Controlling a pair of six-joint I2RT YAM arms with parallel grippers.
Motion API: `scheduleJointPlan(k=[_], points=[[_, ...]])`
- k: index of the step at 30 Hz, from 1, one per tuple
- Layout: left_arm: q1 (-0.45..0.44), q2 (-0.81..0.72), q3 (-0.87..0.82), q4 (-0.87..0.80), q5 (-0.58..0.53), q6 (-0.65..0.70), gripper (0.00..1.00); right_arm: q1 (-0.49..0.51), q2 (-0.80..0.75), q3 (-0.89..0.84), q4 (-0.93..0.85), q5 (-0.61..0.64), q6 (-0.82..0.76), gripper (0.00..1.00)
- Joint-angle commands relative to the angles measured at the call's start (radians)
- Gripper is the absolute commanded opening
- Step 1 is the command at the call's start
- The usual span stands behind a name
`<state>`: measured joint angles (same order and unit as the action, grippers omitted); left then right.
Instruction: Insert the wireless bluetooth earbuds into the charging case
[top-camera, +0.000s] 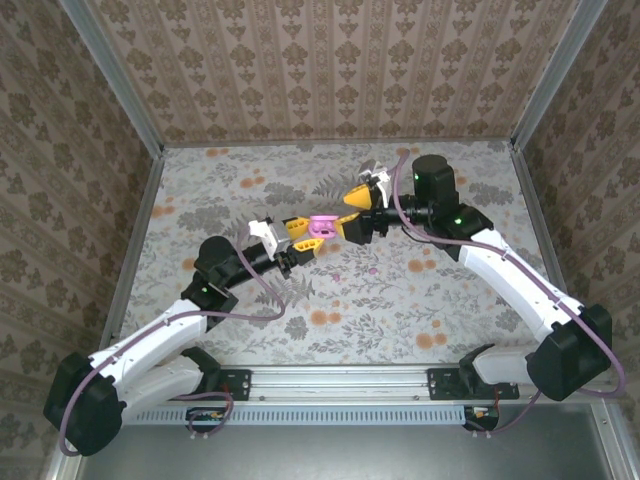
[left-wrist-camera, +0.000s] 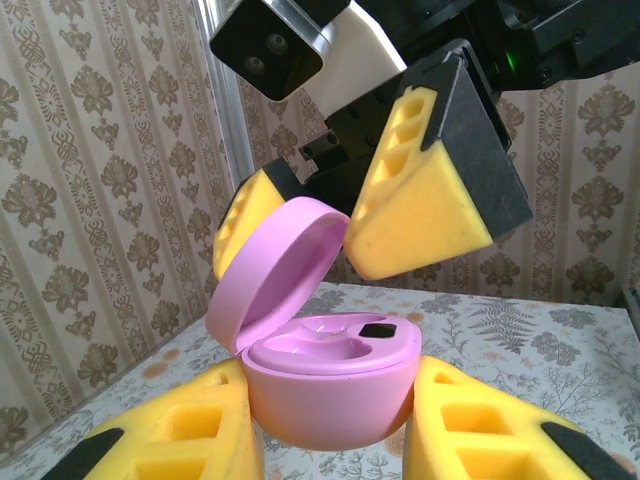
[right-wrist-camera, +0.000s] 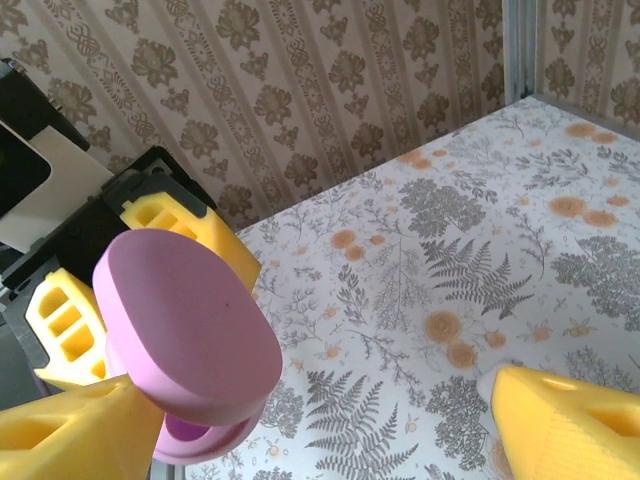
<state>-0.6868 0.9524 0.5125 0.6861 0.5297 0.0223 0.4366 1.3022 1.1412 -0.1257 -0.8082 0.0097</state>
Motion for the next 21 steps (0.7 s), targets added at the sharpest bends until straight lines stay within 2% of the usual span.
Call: scheduleJointPlan(k=[1,5,9,15,17,18,21], points=[[-0.007,-0.021,0.001,0.025,0.004,-0.004,0.27,0.007,-0.009,-0.010,-0.027,0.061,-0.013,0.86],[-0.007,-0.018,0.001,0.035,0.028,-0.003,0.27,0.008,0.011,0.001,0.010,0.106,0.053,0.84],[-0.008,-0.011,0.007,0.039,0.036,-0.012,0.28,0.025,0.031,0.005,0.078,-0.023,0.076,0.78],[-0.007,-0.010,0.027,-0.006,0.040,-0.011,0.28,0.034,0.020,-0.041,0.178,-0.021,0.030,0.67],[-0.007,-0.011,0.028,-0.023,0.045,-0.007,0.28,0.036,0.017,-0.038,0.206,-0.063,-0.009,0.64],[-0.007,-0.014,0.029,-0.032,0.046,-0.005,0.29,0.037,0.016,-0.035,0.210,-0.074,-0.032,0.59],[-0.008,-0.018,0.030,-0.030,0.061,-0.012,0.28,0.043,0.011,-0.020,0.165,-0.076,-0.118,0.55]])
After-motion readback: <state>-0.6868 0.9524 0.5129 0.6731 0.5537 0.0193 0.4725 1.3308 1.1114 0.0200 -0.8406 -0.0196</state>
